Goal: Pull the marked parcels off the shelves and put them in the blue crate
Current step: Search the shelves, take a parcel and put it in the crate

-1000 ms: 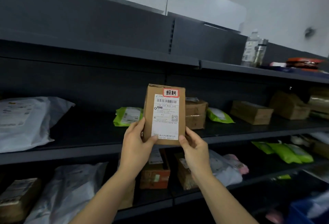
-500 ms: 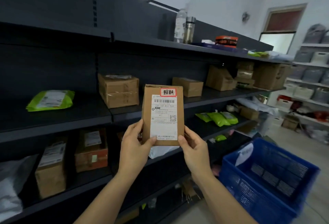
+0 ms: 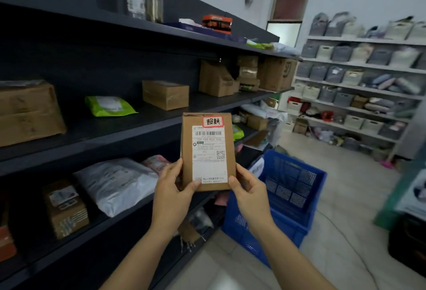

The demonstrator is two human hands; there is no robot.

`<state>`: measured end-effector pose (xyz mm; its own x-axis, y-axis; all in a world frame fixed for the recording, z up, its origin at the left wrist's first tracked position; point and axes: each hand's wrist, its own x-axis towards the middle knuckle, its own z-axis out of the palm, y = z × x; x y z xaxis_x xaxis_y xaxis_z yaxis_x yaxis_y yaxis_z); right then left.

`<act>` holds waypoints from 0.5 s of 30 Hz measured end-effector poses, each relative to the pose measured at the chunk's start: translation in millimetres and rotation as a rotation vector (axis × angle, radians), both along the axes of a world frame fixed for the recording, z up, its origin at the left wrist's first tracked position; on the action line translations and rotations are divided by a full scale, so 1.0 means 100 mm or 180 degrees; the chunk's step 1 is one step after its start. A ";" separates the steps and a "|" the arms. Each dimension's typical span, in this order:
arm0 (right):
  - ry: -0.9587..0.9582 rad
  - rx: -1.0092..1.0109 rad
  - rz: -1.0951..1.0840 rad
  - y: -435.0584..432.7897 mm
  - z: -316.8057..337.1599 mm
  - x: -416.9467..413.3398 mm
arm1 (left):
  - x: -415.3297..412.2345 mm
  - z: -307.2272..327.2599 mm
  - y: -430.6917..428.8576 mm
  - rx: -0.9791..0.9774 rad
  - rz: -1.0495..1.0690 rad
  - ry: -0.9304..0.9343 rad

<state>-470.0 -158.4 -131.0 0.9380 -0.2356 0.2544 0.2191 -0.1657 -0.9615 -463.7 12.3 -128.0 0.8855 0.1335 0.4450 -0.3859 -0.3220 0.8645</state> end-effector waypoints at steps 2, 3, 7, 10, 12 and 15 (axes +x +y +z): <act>-0.0012 -0.0057 -0.0052 -0.25 -0.03 0.18 | 0.24 -0.05 -0.23 -0.0010 -0.0095 0.0042; -0.0003 -0.0069 -0.0065 -0.36 -0.04 0.27 | 0.35 -0.07 -0.34 -0.0023 -0.0138 0.0056; 0.0108 -0.0046 -0.0215 -0.81 -0.13 0.66 | 0.79 -0.13 -0.79 -0.0100 -0.0342 0.0169; 0.0209 -0.0098 -0.0369 -1.13 -0.23 0.93 | 1.10 -0.18 -1.12 -0.0156 -0.0489 0.0223; 0.0242 -0.0081 -0.0462 -1.33 -0.27 1.07 | 1.28 -0.21 -1.34 -0.0155 -0.0590 0.0273; 0.0277 -0.0073 -0.0554 -1.66 -0.32 1.26 | 1.53 -0.26 -1.68 -0.0122 -0.0671 0.0362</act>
